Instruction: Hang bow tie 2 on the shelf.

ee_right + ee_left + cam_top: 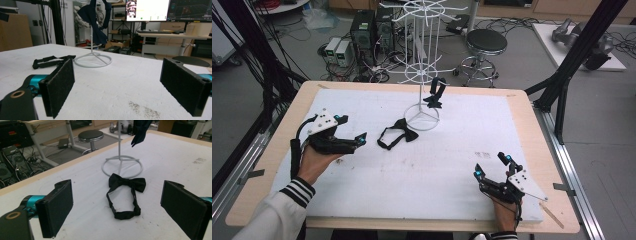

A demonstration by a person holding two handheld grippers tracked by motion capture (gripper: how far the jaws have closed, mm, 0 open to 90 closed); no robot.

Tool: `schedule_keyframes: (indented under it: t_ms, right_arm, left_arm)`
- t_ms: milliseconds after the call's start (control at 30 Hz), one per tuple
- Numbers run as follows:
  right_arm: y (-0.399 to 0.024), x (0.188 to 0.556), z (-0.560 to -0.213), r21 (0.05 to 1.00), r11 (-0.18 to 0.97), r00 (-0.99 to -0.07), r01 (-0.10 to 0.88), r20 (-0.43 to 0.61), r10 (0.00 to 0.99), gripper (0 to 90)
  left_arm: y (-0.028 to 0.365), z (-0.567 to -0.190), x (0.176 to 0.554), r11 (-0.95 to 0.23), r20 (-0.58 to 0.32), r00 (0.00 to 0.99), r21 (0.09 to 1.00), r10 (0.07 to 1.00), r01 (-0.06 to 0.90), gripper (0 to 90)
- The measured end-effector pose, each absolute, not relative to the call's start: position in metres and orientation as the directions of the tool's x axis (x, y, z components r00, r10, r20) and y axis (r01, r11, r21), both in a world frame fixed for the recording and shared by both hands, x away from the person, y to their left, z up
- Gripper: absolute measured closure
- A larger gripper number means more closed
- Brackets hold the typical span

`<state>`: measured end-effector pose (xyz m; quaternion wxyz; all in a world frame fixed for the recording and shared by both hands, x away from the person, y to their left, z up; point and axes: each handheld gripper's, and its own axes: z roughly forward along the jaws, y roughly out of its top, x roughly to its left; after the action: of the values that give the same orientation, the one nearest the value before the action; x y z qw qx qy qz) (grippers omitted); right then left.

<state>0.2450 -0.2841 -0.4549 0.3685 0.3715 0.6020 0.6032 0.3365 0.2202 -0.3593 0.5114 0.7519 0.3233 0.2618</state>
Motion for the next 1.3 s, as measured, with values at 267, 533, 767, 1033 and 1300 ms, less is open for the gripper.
schedule_keyframes:
  t_ms: [267, 533, 767, 1033, 1300]
  right_arm:
    - [-0.284, 0.245, -0.455, 1.000, -0.006, -0.450, 0.002, 0.007, 0.893, 11.8]
    - [-0.284, 0.245, -0.455, 1.000, -0.008, -0.450, 0.003, 0.009, 0.893, 11.8]
    - [-0.284, 0.244, -0.455, 1.000, -0.006, -0.446, 0.000, 0.005, 0.895, 11.8]
    - [-0.284, 0.244, -0.455, 1.000, -0.006, -0.445, 0.000, 0.005, 0.895, 11.8]
    - [-0.284, 0.244, -0.455, 1.000, -0.006, -0.446, -0.002, 0.004, 0.895, 11.8]
  left_arm:
    - [0.208, -0.355, 0.343, -0.291, 0.071, 0.666, 0.930, 0.743, 0.225, 11.3]
    - [0.197, -0.349, 0.351, -0.312, 0.069, 0.685, 0.920, 0.725, 0.237, 11.3]
    - [0.181, -0.347, 0.362, -0.356, 0.072, 0.700, 0.895, 0.711, 0.269, 11.3]
    - [0.161, -0.347, 0.373, -0.394, 0.078, 0.715, 0.873, 0.694, 0.288, 11.3]
    - [0.146, -0.348, 0.384, -0.412, 0.071, 0.721, 0.857, 0.689, 0.309, 11.4]
